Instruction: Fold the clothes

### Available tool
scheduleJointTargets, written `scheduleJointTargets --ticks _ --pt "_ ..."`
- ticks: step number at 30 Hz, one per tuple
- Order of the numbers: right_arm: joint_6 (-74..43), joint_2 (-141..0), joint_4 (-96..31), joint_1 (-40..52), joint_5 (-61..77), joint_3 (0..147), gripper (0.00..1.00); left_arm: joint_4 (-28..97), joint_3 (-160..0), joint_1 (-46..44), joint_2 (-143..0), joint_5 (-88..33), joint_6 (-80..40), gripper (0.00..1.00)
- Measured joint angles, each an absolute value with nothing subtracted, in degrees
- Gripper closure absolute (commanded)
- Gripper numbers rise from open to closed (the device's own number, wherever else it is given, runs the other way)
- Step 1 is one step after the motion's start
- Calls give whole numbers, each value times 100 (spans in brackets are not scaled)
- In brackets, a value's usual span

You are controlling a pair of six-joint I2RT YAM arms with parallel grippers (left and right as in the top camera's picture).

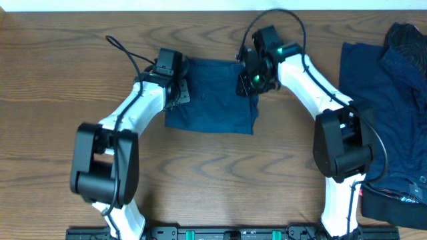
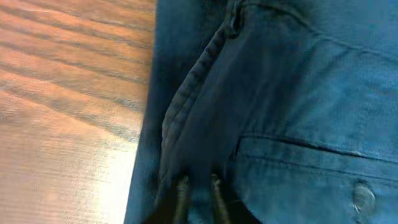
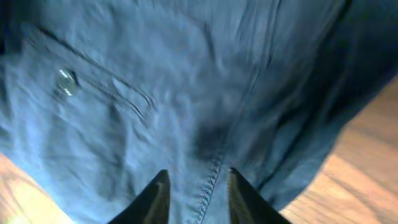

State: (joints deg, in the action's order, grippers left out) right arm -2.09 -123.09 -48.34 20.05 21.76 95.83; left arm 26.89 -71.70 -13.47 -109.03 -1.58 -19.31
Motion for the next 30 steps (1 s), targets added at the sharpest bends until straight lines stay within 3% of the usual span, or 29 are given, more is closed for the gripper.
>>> scheduleJointTargets --ticks 2,11,13,14,18,23,30 --pt "-189 -12320 -4689 2005 2220 9347 64 2615 -7170 -1337 -11043 -161 -1916 71" --pt "-263 -12326 -4405 2005 1984 8790 54 2716 -7170 -1308 -11187 -281 -1750 65" --pt "-274 -12326 -4403 2005 1927 8790 51 2779 -7170 -1282 -11072 -301 -1608 44" --pt "-272 -12326 -4401 2005 1905 8790 48 2788 -7170 -1256 -10921 -309 -1590 27" --pt "-279 -12326 -4399 2005 1861 8790 39 2440 -7177 -1090 -10274 -329 -1485 12" --pt "-294 -12326 -4407 2008 1885 8790 36 2117 -7295 -727 -9845 -410 -1448 2" --pt "-296 -12324 -4414 2008 1953 8792 30 1798 -7293 -405 -10792 -1330 -1341 2"
